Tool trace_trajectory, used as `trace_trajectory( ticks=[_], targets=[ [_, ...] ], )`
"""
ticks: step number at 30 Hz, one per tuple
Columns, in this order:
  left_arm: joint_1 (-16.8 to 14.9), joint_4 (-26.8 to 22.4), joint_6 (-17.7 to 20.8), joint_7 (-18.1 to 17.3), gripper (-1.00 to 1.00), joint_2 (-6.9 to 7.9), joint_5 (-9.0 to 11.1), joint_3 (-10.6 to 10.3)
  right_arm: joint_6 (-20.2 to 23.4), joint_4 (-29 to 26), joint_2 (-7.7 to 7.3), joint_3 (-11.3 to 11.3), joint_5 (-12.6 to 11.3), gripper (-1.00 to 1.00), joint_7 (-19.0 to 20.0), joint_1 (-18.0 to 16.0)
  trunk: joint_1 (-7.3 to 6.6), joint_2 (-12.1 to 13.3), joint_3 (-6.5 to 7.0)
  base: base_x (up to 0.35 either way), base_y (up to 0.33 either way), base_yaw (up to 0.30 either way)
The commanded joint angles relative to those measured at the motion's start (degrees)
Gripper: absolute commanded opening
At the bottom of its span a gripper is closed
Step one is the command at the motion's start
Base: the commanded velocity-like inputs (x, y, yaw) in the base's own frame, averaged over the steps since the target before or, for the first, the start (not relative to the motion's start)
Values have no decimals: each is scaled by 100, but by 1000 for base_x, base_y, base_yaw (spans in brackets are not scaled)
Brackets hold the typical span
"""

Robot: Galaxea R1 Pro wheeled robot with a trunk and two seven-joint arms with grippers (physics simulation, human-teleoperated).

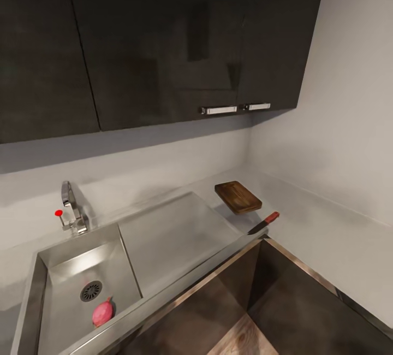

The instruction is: In the kitchen, take the Vidalia onion out of the sink, dice it on the chopping board with the paring knife, put the diced onion into the bowl on the countertop, then place both the paring knife and the chopping board into the sink.

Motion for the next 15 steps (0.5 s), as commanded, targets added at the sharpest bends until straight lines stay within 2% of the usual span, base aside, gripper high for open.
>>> trace_trajectory(
  ticks=[1, 15],
  targets=[
    [8, -26, 42, 2, 100, -4, 2, -3, -7, -38, -1, 2, 3, 100, -2, 4, -20, 38, 17, 0, 0, 0],
    [8, -26, 42, 2, 100, -4, 2, 0, -7, -103, -1, 2, 5, 100, -4, 4, -20, 38, 17, 0, 0, 0]
  ],
)
